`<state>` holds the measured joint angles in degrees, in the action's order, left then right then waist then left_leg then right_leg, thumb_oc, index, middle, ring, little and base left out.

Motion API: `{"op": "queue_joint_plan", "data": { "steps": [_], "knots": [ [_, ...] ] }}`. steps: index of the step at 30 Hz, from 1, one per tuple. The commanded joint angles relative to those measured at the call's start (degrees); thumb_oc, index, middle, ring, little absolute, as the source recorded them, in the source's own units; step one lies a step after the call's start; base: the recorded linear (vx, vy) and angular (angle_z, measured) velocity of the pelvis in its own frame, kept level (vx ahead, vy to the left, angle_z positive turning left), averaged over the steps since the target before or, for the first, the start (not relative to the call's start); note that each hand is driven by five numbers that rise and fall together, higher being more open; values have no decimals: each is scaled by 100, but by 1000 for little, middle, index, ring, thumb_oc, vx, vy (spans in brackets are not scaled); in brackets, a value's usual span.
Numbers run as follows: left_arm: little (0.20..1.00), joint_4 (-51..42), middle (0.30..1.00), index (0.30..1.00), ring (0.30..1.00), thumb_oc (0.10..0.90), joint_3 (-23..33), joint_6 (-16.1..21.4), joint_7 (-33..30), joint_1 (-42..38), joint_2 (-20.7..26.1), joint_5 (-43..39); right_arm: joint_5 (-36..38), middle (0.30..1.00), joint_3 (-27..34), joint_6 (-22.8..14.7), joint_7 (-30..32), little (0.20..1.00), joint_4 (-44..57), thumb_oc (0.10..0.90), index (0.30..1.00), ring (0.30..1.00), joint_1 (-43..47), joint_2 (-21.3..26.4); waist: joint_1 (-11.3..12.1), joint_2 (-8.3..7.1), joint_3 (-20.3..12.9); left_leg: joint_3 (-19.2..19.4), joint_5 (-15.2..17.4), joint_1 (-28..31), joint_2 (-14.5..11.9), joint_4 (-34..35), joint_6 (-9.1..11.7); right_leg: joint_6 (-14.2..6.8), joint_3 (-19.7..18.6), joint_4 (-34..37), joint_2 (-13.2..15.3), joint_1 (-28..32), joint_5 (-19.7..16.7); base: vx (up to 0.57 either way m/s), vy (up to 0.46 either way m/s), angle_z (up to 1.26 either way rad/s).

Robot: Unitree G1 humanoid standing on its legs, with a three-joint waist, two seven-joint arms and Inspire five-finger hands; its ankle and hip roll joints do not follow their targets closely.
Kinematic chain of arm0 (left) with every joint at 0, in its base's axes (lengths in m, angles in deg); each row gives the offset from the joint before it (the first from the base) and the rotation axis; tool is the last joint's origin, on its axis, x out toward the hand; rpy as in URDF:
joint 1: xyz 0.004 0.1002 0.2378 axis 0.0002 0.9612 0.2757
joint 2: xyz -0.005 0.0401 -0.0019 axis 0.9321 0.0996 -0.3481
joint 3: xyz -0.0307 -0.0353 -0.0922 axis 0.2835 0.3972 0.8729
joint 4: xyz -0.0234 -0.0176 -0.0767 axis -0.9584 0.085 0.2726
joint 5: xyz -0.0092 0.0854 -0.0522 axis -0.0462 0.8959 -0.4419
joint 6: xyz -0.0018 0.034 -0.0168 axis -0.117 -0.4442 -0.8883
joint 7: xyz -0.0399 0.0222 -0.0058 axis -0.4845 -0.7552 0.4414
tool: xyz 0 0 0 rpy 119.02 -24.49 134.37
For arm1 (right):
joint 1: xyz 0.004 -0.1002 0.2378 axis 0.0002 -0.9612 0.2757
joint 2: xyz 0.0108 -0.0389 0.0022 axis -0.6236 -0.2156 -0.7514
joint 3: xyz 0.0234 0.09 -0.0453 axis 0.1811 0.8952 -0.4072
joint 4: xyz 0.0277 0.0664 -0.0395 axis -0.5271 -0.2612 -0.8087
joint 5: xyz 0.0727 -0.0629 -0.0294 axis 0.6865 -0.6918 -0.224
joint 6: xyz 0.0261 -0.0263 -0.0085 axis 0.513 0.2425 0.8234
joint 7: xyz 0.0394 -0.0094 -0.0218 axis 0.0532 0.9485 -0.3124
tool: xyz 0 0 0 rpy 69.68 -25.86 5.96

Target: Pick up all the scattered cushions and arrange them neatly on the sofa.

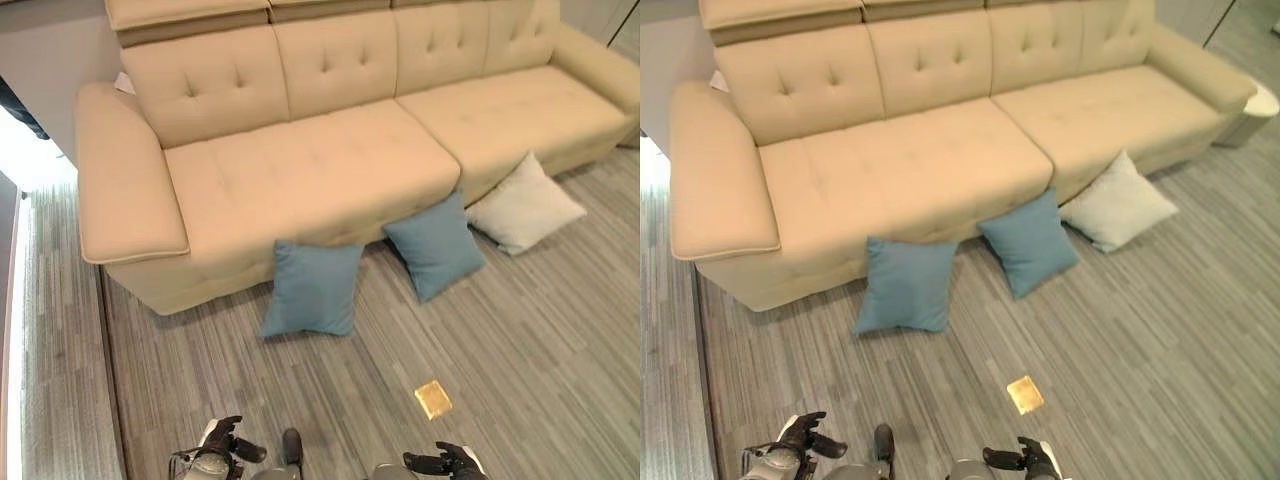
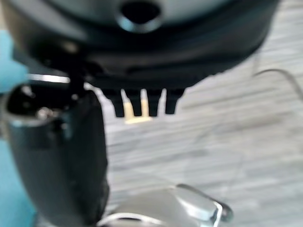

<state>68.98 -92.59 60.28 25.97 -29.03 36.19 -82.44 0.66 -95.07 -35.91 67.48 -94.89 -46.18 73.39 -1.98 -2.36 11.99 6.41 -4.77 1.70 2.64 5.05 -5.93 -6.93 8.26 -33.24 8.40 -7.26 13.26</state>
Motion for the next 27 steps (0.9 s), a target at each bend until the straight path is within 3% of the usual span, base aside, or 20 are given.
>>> {"op": "queue_joint_plan", "data": {
  "steps": [1,2,3,6,9,10,11,12,13,16,17,19,23,27],
  "knots": [
    [900,-10,900,900,900,800,31,84,-69,58,-11,45,-40,900,-167,-23,76,900,-13,800,900,900,-33,133,103,118,4,-70,765,-44,-123,-357,297,134,394,1292,-93,172,-964,229,-66,8],
    [900,26,900,900,900,800,30,90,-75,57,-2,75,-43,900,-189,-20,83,900,25,800,900,900,14,136,50,81,42,-130,818,44,-100,-367,315,162,405,1848,-199,14,-1018,231,-66,9],
    [900,27,900,900,900,800,30,91,-75,58,-3,76,-43,900,-191,-20,84,900,25,800,900,900,14,137,50,86,52,-130,827,60,-107,-366,318,164,407,1858,-207,34,-1016,232,-78,1],
    [900,73,900,900,900,800,30,92,-89,57,-2,127,-31,900,-197,12,79,900,55,800,900,900,34,168,-82,1,124,-321,916,211,2,-369,345,94,-58,2527,-537,-215,-1263,199,-81,-6],
    [900,86,900,900,900,800,28,114,-70,49,-18,136,-40,900,-195,24,69,900,52,800,900,900,-6,184,-125,-29,126,-395,1034,320,57,-398,367,139,-54,2758,-586,-188,-1333,223,-138,21],
    [900,62,900,900,900,800,30,134,-56,91,-80,136,-19,900,-182,-14,74,900,-5,800,900,900,-100,194,-184,-42,26,-449,1238,397,48,-610,433,279,-228,2847,-658,58,-1258,228,-158,39],
    [900,61,900,900,900,800,30,133,-56,92,-80,136,-19,900,-183,-14,74,900,-6,800,900,900,-101,195,-186,-40,28,-451,1244,398,46,-617,434,279,-226,2845,-660,62,-1254,373,-293,51],
    [900,49,900,900,900,800,36,139,-18,106,-116,117,2,900,-148,-24,58,900,-69,800,900,900,-137,198,-188,-26,-24,-380,1356,354,-27,-935,576,363,-96,2868,-640,216,-1155,146,-136,37],
    [900,48,900,900,900,800,37,139,-18,106,-116,117,2,900,-148,-24,58,900,-70,800,900,900,-137,198,-193,-25,-24,-385,1362,347,-28,-948,577,364,-90,2869,-640,217,-1155,193,-192,38],
    [900,5,900,900,900,800,-77,129,-15,30,-145,167,49,900,-138,-59,67,900,-50,800,900,900,-45,243,-205,-77,107,-211,1027,-248,-174,-2308,867,535,-61,2917,-602,474,-1063,89,-155,39],
    [900,-70,900,900,900,800,-129,125,-43,-25,-150,116,83,900,-158,-54,97,900,-29,800,900,900,-5,284,-168,-130,200,-47,829,-617,-334,-2922,907,653,-32,2964,-582,619,-973,65,-145,13],
    [900,-91,900,900,900,800,-141,125,-52,-23,-155,95,87,900,-172,-47,107,900,-28,800,900,900,-3,299,-148,-138,210,21,838,-735,-381,-2994,870,673,-28,2977,-576,675,-941,98,-76,-5],
    [900,-79,900,900,900,800,-181,106,-69,20,-183,92,98,900,-181,-47,117,900,-17,800,900,900,-48,350,-97,-138,155,176,952,-914,-475,-2205,753,616,-52,3111,-582,927,-781,204,-6,-7],
    [900,-54,900,900,900,800,-204,98,-68,65,-189,109,105,900,-161,-57,159,900,-29,800,900,900,-84,364,-23,2,135,17,284,-1078,-607,-1129,882,573,-108,3230,-735,1222,-586,218,64,-2]
  ]
}}
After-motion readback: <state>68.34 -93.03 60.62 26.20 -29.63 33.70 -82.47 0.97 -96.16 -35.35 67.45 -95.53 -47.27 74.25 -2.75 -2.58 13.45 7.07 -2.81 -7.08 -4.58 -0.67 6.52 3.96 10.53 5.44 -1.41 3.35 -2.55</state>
